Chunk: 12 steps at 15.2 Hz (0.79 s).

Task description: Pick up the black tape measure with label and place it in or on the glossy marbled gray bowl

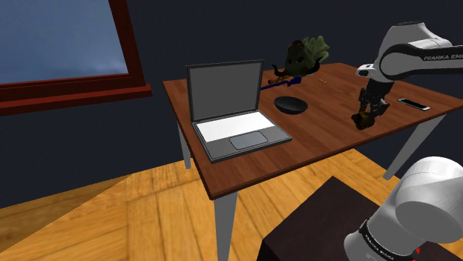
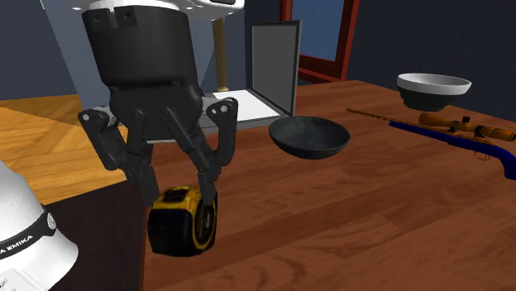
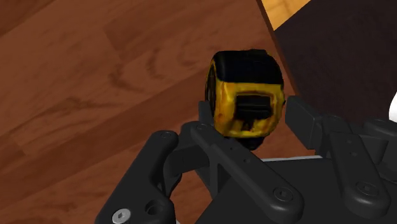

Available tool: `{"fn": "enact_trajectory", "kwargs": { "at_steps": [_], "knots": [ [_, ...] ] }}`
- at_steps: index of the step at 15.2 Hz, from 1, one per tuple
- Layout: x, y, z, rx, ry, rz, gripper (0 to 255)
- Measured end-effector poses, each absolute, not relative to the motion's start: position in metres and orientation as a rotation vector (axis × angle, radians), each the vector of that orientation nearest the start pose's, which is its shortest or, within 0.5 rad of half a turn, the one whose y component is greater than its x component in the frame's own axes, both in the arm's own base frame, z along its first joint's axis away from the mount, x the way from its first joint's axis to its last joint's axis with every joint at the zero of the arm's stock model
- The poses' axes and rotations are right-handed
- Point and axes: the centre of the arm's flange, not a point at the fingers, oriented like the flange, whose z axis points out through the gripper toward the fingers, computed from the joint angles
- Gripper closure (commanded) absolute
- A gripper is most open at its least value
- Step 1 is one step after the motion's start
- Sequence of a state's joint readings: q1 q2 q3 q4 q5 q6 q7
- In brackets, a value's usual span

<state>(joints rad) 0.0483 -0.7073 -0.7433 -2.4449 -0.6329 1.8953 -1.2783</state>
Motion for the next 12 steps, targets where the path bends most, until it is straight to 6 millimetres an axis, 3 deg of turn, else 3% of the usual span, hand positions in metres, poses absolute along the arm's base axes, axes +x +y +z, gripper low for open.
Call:
{"fn": "enact_trajectory", "kwargs": {
  "at_steps": [6,7,9,12],
  "knots": [
    [0.264,-0.307,0.506,-2.943,-1.431,0.137,255],
    [0.264,-0.307,0.506,-2.943,-1.431,0.137,0],
    [0.261,-0.312,0.502,-2.936,-1.43,0.111,0],
    [0.25,-0.337,0.474,-2.899,-1.427,-0.017,0]
  ]
}}
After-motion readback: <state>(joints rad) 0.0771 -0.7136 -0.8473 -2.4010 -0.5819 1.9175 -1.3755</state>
